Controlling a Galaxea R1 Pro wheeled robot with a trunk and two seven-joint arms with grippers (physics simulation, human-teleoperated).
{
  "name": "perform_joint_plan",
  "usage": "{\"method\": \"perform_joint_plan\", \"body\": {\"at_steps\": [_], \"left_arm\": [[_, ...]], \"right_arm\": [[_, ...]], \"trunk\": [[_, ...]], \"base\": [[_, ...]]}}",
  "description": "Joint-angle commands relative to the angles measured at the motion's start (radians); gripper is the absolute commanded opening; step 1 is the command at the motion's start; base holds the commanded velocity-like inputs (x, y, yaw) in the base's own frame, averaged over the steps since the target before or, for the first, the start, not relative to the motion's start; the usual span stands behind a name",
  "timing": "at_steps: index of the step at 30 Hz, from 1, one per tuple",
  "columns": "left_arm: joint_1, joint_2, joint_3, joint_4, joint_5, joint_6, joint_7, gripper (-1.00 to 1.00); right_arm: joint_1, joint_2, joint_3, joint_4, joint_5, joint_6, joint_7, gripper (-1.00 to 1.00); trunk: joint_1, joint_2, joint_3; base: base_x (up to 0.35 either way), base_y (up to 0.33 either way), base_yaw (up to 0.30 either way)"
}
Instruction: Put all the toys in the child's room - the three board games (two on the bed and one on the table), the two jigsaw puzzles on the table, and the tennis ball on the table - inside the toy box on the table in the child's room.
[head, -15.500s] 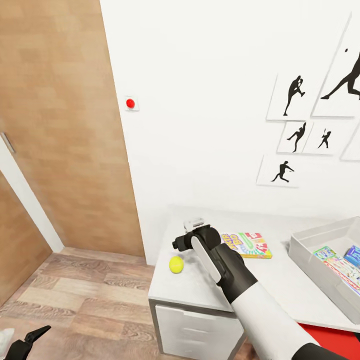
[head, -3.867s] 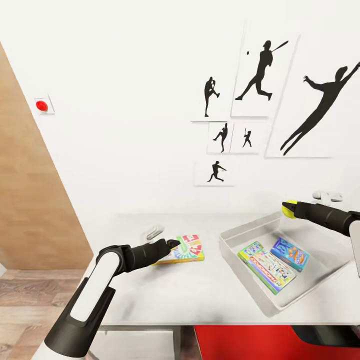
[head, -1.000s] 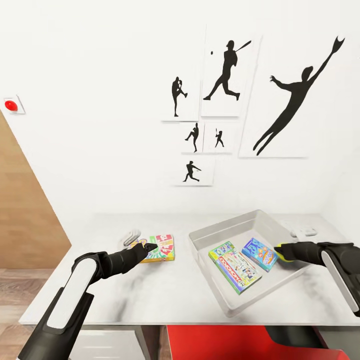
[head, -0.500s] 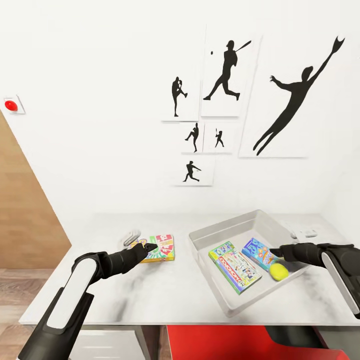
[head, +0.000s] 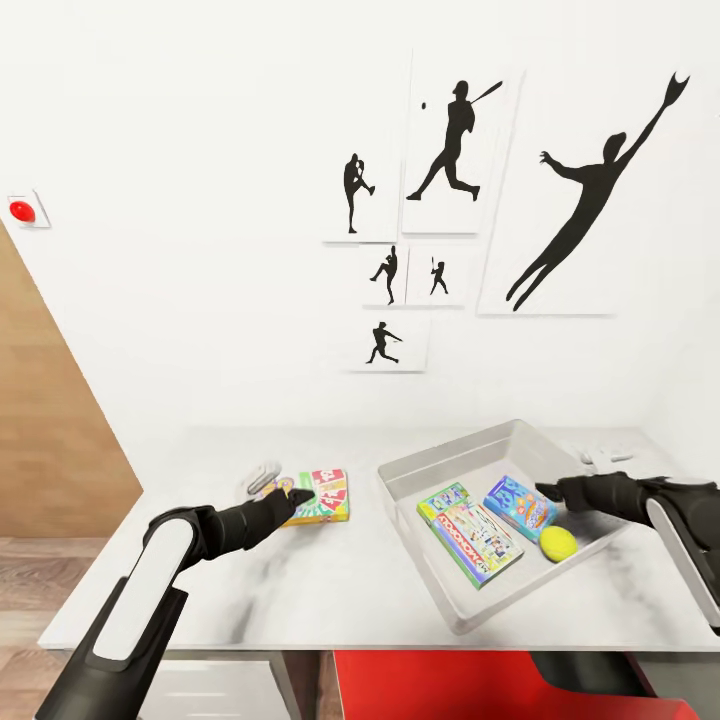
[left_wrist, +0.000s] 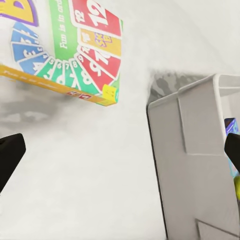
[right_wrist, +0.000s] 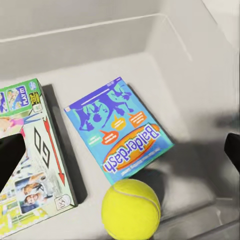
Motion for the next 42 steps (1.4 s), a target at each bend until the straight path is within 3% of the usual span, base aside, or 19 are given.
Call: {"method": "perform_joint_plan", "body": {"at_steps": [1, 2, 4, 11, 14, 15, 20, 21, 23, 27, 28, 30, 33, 42], "left_arm": [[0.002, 0.001, 0.000, -0.001, 0.010, -0.001, 0.010, 1.00], [0.009, 0.001, 0.015, -0.002, 0.012, -0.002, 0.008, 1.00], [0.014, 0.001, 0.030, -0.002, 0.014, -0.002, 0.006, 1.00], [0.042, 0.000, 0.083, -0.003, 0.017, -0.001, -0.031, 1.00], [0.046, 0.000, 0.093, -0.004, 0.018, -0.001, -0.067, 1.00], [0.048, 0.000, 0.109, -0.004, 0.018, -0.001, -0.132, 1.00], [0.032, -0.004, 0.120, -0.004, 0.019, 0.001, -0.151, 1.00], [-0.062, -0.031, 0.110, -0.004, 0.022, 0.006, -0.158, 1.00], [-0.081, -0.041, 0.108, -0.004, 0.023, 0.017, -0.158, 1.00], [-0.084, -0.038, 0.112, -0.004, 0.024, 0.022, -0.162, 1.00], [-0.084, -0.032, 0.115, -0.004, 0.059, 0.029, -0.166, 1.00], [-0.083, -0.027, 0.119, -0.004, 0.097, 0.040, -0.166, 1.00], [-0.082, -0.016, 0.125, -0.004, 0.123, 0.047, -0.167, 1.00], [-0.081, -0.003, 0.132, -0.004, 0.148, 0.053, -0.167, 1.00]], "right_arm": [[-0.001, 0.000, -0.009, -0.007, -0.005, 0.005, 0.000, 1.00], [-0.001, 0.002, -0.055, -0.018, -0.006, 0.005, 0.003, 1.00], [-0.001, 0.004, -0.092, -0.023, -0.008, -0.020, 0.005, 1.00], [-0.003, 0.008, -0.176, -0.030, -0.011, -0.082, 0.006, 1.00], [-0.004, 0.009, -0.208, -0.031, -0.012, -0.088, 0.006, 1.00], [-0.006, 0.009, -0.246, -0.032, -0.013, -0.096, 0.007, 1.00], [-0.008, 0.009, -0.257, -0.032, -0.014, -0.099, 0.008, 1.00], [-0.013, 0.006, -0.263, -0.032, -0.015, -0.096, 0.009, 1.00], [-0.012, 0.006, -0.281, -0.032, -0.016, -0.096, 0.045, 1.00], [-0.010, 0.006, -0.297, -0.032, -0.016, -0.097, 0.111, 1.00], [-0.009, 0.007, -0.303, -0.032, -0.016, -0.097, 0.141, 1.00], [-0.009, 0.007, -0.304, -0.032, -0.016, -0.098, 0.146, 1.00], [-0.008, 0.009, -0.304, -0.032, -0.016, -0.099, 0.149, 1.00], [-0.007, 0.011, -0.303, -0.032, -0.016, -0.101, 0.151, 1.00]], "trunk": [[0.000, -0.001, -0.001], [0.000, -0.001, -0.001], [0.000, -0.001, -0.001], [0.000, -0.001, -0.001], [0.000, -0.001, -0.001], [0.000, -0.001, -0.001], [0.000, -0.001, -0.001], [0.000, -0.001, -0.001], [0.000, -0.001, -0.001], [0.000, -0.001, -0.001], [0.000, -0.001, -0.001], [0.000, -0.001, -0.002], [0.000, -0.001, -0.002], [0.000, -0.001, -0.002]], "base": [[0.000, 0.000, 0.000], [0.000, 0.000, 0.000], [0.000, 0.000, 0.000], [0.000, 0.000, 0.000], [0.000, 0.000, -0.040], [0.000, 0.000, -0.191], [0.000, 0.000, -0.133], [0.000, 0.000, -0.277], [0.000, 0.000, -0.287], [0.000, 0.000, -0.277], [0.000, 0.000, -0.071], [0.000, 0.000, -0.047], [0.000, 0.000, -0.024], [0.000, 0.046, -0.007]]}}
